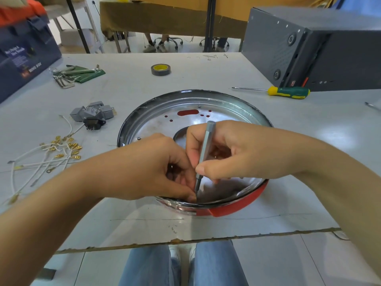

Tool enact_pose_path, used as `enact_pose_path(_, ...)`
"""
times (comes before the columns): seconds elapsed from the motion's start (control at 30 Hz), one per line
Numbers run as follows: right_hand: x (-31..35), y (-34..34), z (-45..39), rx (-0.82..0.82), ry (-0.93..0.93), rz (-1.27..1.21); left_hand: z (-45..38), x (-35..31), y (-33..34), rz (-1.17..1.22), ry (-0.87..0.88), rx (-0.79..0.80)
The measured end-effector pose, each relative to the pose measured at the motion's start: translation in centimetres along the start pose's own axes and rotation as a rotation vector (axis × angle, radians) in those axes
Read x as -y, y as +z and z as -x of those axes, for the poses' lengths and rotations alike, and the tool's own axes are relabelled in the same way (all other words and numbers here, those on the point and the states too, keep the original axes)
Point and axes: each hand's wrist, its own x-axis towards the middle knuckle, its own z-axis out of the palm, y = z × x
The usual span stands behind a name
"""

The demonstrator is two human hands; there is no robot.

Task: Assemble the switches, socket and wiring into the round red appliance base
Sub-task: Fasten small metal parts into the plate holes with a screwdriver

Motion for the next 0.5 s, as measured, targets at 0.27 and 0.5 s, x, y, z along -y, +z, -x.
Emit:
enact_pose_path(0.27,2.3,-2.6,-0.4,0.099,0.013,0.286,-0.1,0.0,0.0,0.005,-0.009,0.005)
enact_pose_path(0.5,4.1,-2.2,-1.2,0.109,0.081,0.440,0.0,-0.4,-0.3,0.073,-0.008,0.035)
